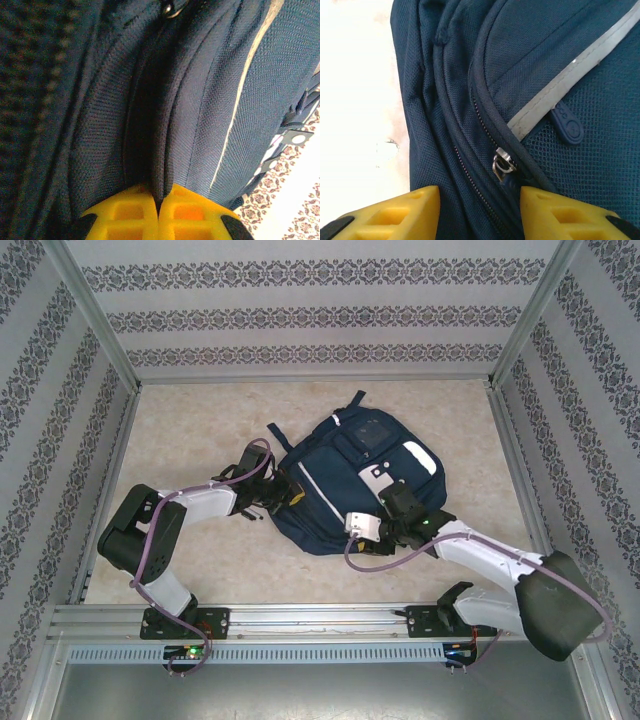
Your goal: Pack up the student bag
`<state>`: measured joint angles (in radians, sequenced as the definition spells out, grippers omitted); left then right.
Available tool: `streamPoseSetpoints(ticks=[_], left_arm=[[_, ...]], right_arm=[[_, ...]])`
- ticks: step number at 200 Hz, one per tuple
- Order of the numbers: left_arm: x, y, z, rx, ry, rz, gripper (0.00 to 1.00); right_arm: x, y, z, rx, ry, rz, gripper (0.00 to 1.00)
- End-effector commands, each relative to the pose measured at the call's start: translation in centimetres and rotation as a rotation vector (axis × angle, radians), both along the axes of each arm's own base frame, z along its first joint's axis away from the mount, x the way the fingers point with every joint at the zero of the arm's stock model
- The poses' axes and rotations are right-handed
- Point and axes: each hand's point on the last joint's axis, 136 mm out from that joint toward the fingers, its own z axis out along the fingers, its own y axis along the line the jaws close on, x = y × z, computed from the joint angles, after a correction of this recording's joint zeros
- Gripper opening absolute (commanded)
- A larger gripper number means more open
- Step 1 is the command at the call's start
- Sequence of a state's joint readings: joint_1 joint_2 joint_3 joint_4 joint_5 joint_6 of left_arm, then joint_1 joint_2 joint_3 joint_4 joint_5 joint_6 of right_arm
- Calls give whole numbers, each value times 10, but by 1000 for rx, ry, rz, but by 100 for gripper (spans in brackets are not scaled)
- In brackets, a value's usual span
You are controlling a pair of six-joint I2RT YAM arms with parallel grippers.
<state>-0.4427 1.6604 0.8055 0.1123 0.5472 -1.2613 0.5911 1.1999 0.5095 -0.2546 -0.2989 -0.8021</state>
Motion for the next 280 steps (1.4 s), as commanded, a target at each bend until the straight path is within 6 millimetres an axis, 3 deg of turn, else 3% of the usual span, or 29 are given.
streamPoseSetpoints(ticks=[1, 32, 86, 115, 153, 162, 180, 202, 233, 247, 280], left_arm=[[-6, 9, -7, 6, 38, 28, 0], [-7, 10, -8, 6, 38, 30, 0], [-7, 10, -11, 2, 42, 34, 0], [-4, 8, -8, -6, 35, 35, 0], [-2, 6, -4, -14, 26, 31, 0], [-3, 6, -4, -15, 28, 32, 0], [-3, 6, -3, -22, 27, 33, 0], [-2, 2, 4, -66, 30, 57, 0], [-1, -8, 24, -99, 2, 55, 0], [-1, -10, 27, -103, -4, 53, 0], [-6, -13, 20, -103, 11, 48, 0]], right_arm=[[0, -3, -19, -41, 69, -35, 44], [-10, 7, -24, -35, 154, 12, 26], [-13, 18, 1, 57, 100, 64, 0], [-21, 30, 22, 157, 118, 103, 0], [-18, 27, 28, 155, 97, 79, 2], [-10, 19, 23, 110, 56, 35, 17], [6, -2, 11, 18, -38, -58, 30], [20, -21, 0, -67, -80, -177, 34], [28, -29, -14, -122, -54, -242, 36], [28, -23, -18, -113, -16, -238, 38], [7, -1, -29, -52, 112, -134, 44]])
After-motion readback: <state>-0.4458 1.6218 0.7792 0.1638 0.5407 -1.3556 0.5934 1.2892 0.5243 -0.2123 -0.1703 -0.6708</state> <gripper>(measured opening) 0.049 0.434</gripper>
